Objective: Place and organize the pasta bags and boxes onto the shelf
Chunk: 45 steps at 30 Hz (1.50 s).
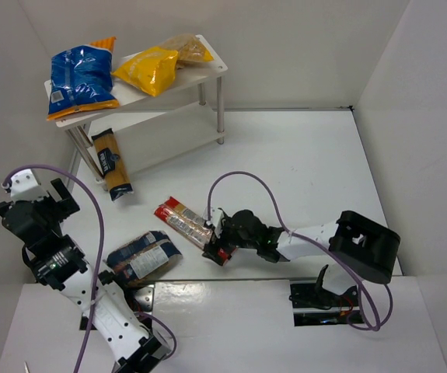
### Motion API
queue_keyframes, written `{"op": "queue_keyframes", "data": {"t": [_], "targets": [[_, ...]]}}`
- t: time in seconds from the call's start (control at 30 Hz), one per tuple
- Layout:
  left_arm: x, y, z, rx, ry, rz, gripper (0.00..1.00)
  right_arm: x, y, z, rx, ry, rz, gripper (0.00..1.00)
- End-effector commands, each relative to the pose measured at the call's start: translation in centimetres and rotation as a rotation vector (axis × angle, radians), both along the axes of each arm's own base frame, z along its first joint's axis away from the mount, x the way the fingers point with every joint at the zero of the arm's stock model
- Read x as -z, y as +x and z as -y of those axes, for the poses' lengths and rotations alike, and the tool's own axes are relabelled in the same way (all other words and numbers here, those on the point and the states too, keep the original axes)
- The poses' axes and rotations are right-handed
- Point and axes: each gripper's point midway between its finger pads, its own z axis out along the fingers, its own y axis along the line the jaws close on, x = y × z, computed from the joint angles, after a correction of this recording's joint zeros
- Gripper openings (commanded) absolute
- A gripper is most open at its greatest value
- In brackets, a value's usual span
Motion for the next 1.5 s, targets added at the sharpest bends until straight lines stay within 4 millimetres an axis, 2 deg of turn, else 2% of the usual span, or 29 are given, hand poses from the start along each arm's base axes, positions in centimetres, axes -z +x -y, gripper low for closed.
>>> {"op": "queue_keyframes", "data": {"t": [0.0, 0.07, 0.1, 0.23, 0.3, 0.33, 0.43, 0.5, 0.73, 0.83, 1.0, 1.1, 1.13, 1.37, 1.43, 1.47], "targets": [[-0.8, 0.2, 0.2, 0.019, 0.028, 0.030, 1.00, -3.9, 2.6, -1.0, 0.058, 0.175, 0.057, 1.00], [-0.8, 0.2, 0.2, 0.019, 0.028, 0.030, 1.00, -2.8, 3.0, -0.9, 0.085, 0.156, 0.045, 1.00], [-0.8, 0.3, 0.3, 0.028, 0.027, 0.031, 1.00, -2.7, 3.4, -1.6, 0.085, 0.153, 0.044, 1.00], [-0.8, 0.3, 0.3, 0.028, 0.027, 0.031, 1.00, -0.7, 4.3, -2.1, 0.129, 0.097, -0.003, 1.00], [-1.0, 0.2, 0.4, 0.028, 0.034, 0.037, 1.00, -0.6, 4.8, -2.7, 0.138, 0.089, -0.003, 1.00], [-1.0, 0.2, 0.4, 0.028, 0.034, 0.037, 1.00, 0.4, 4.8, -2.6, 0.143, 0.064, -0.028, 1.00], [-1.0, 0.2, 0.4, 0.028, 0.034, 0.037, 1.00, 1.4, 4.9, -2.8, 0.144, 0.039, -0.041, 1.00], [-1.0, 0.2, 0.4, 0.028, 0.034, 0.037, 1.00, 1.2, 5.2, -3.3, 0.144, 0.044, -0.038, 1.00], [-1.6, -0.1, 0.9, 0.039, 0.062, 0.053, 1.00, 5.3, 6.0, -4.4, 0.160, -0.078, -0.108, 1.00], [-1.8, -0.1, 1.2, 0.048, 0.067, 0.060, 1.00, 5.9, 5.0, -4.8, 0.136, -0.091, -0.113, 1.00], [-1.8, -0.1, 1.3, 0.059, 0.075, 0.056, 1.00, 7.3, 5.0, -4.9, 0.141, -0.136, -0.113, 1.00], [-1.9, -0.2, 1.4, 0.059, 0.082, 0.062, 1.00, 8.2, 4.9, -4.7, 0.142, -0.164, -0.127, 0.95], [-1.9, -0.2, 1.4, 0.059, 0.082, 0.062, 1.00, 7.7, 5.2, -5.2, 0.137, -0.155, -0.113, 0.93], [-2.1, -0.3, 1.5, 0.059, 0.089, 0.068, 1.00, 9.8, 4.3, -5.5, 0.120, -0.232, -0.112, 0.79], [-2.1, -0.3, 1.5, 0.059, 0.089, 0.068, 1.00, 9.9, 4.3, -5.9, 0.119, -0.240, -0.107, 0.64], [-2.1, -0.3, 1.5, 0.059, 0.089, 0.068, 1.00, 10.2, 4.1, -5.6, 0.119, -0.254, -0.113, 0.52]]}}
